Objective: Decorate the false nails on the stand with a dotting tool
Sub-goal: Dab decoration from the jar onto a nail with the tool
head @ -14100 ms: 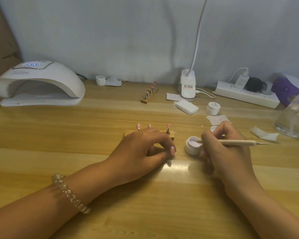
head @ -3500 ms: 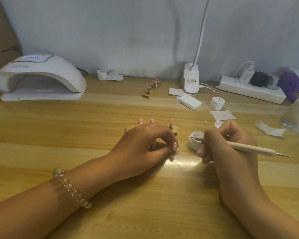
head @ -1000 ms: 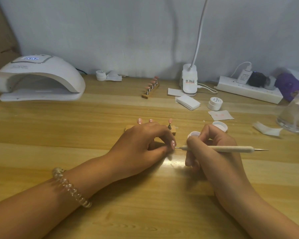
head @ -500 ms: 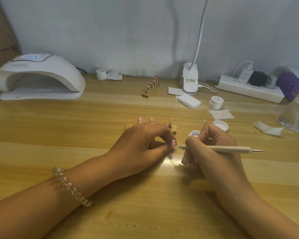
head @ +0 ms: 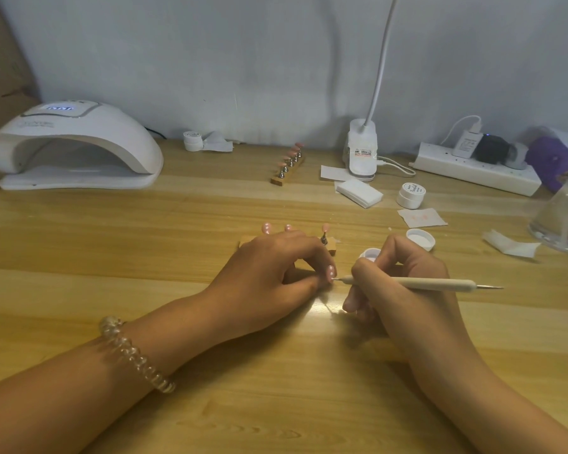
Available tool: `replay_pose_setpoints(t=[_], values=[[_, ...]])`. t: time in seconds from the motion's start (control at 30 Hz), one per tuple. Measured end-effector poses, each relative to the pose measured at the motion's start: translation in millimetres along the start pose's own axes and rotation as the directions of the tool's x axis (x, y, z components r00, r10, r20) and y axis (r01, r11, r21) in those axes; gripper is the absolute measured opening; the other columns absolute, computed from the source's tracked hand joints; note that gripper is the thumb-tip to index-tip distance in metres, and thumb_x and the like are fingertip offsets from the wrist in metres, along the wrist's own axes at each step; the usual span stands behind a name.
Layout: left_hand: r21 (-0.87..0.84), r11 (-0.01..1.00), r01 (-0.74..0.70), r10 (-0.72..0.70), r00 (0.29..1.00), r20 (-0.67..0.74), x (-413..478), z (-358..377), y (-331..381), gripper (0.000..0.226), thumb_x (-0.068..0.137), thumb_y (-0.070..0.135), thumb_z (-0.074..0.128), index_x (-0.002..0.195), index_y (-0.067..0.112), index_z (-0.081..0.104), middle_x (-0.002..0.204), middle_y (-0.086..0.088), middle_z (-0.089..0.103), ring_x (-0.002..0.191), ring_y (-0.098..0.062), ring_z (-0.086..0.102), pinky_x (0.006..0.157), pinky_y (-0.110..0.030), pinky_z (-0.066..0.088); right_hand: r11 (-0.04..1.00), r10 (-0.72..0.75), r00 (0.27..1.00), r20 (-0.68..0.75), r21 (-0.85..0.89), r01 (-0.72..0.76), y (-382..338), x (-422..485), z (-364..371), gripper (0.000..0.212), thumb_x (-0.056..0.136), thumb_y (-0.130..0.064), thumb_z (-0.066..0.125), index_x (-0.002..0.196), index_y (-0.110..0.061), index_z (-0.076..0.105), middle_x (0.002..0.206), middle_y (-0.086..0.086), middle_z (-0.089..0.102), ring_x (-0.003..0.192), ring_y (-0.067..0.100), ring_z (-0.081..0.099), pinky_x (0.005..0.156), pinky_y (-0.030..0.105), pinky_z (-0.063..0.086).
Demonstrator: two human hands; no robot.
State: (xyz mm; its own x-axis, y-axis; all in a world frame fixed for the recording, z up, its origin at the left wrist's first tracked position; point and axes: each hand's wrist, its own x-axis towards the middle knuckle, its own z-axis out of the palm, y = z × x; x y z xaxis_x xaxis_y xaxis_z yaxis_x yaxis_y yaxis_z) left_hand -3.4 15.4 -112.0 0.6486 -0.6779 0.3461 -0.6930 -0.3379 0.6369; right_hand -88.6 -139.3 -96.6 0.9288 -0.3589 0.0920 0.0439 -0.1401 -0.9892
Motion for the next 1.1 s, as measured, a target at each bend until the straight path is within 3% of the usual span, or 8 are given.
replay_pose_setpoints(t=[0.23, 0.4, 0.63, 0.8, 0.93, 1.1], values=[[0.029, 1.0, -0.005, 0.005, 1.0, 0.004, 0.2, -0.2, -0.8, 0.007, 0.088, 0.014, 0.071, 0.089, 0.022, 0.071, 0.088, 0.016, 0.068, 0.071, 0.015, 0.053, 0.075, -0.016, 0.03, 1.0, -0.001, 1.0, 0.006, -0.001, 0.001, 0.7, 0.5, -1.1, 0.027, 0.08, -0.003, 0.061, 0.065, -0.013, 0.041, 0.053, 0.014, 0.064, 0.042, 0.016, 0.051, 0.047, 0.03, 0.043], [0.05, 0.999, -0.01, 0.01, 1.0, 0.004, -0.1, -0.6, -0.9, 0.008, 0.088, 0.015, 0.07, 0.09, 0.023, 0.071, 0.087, 0.017, 0.066, 0.071, 0.013, 0.053, 0.072, -0.014, 0.03, 1.0, -0.001, 1.0, 0.024, -0.001, 0.001, 0.3, 0.7, -0.7, 0.026, 0.073, -0.012, 0.065, 0.062, -0.018, 0.042, 0.053, 0.013, 0.065, 0.043, 0.016, 0.051, 0.044, 0.025, 0.042], [0.019, 1.0, -0.009, 0.009, 1.0, -0.001, 0.2, -0.6, 0.3, 0.007, 0.088, 0.015, 0.07, 0.09, 0.022, 0.071, 0.088, 0.016, 0.067, 0.071, 0.013, 0.053, 0.08, -0.031, 0.034, 1.0, -0.003, 1.0, -0.008, -0.006, 0.003, 0.6, 0.3, -0.7, 0.02, 0.073, -0.011, 0.06, 0.066, -0.011, 0.042, 0.052, 0.013, 0.065, 0.042, 0.016, 0.051, 0.043, 0.026, 0.043], [0.015, 1.0, 0.006, -0.006, 1.0, -0.015, -0.4, -1.3, 3.0, 0.008, 0.088, 0.013, 0.07, 0.09, 0.022, 0.071, 0.088, 0.016, 0.068, 0.071, 0.016, 0.052, 0.093, -0.056, 0.043, 1.0, -0.007, 0.999, -0.045, -0.002, 0.007, 0.2, 1.1, -1.3, 0.021, 0.076, -0.011, 0.06, 0.065, -0.012, 0.042, 0.052, 0.013, 0.065, 0.042, 0.016, 0.052, 0.043, 0.024, 0.043], [0.01, 1.0, -0.001, 0.001, 1.0, -0.011, -0.4, -0.8, 2.6, 0.008, 0.088, 0.013, 0.07, 0.09, 0.022, 0.071, 0.089, 0.015, 0.068, 0.071, 0.014, 0.053, 0.084, -0.039, 0.038, 1.0, 0.005, 1.0, -0.026, -0.009, -0.006, 0.3, 0.8, -0.7, 0.02, 0.072, -0.012, 0.059, 0.063, -0.014, 0.041, 0.052, 0.013, 0.065, 0.042, 0.017, 0.051, 0.042, 0.026, 0.042], [0.007, 1.0, 0.017, -0.017, 1.0, -0.014, -0.1, -1.5, 5.2, 0.009, 0.088, 0.012, 0.07, 0.09, 0.021, 0.071, 0.089, 0.015, 0.068, 0.071, 0.016, 0.052, 0.094, -0.058, 0.043, 1.0, 0.003, 1.0, -0.005, -0.008, -0.003, 0.3, 0.4, -0.5, 0.02, 0.074, -0.01, 0.059, 0.065, -0.012, 0.042, 0.052, 0.014, 0.064, 0.043, 0.017, 0.05, 0.044, 0.028, 0.042]])
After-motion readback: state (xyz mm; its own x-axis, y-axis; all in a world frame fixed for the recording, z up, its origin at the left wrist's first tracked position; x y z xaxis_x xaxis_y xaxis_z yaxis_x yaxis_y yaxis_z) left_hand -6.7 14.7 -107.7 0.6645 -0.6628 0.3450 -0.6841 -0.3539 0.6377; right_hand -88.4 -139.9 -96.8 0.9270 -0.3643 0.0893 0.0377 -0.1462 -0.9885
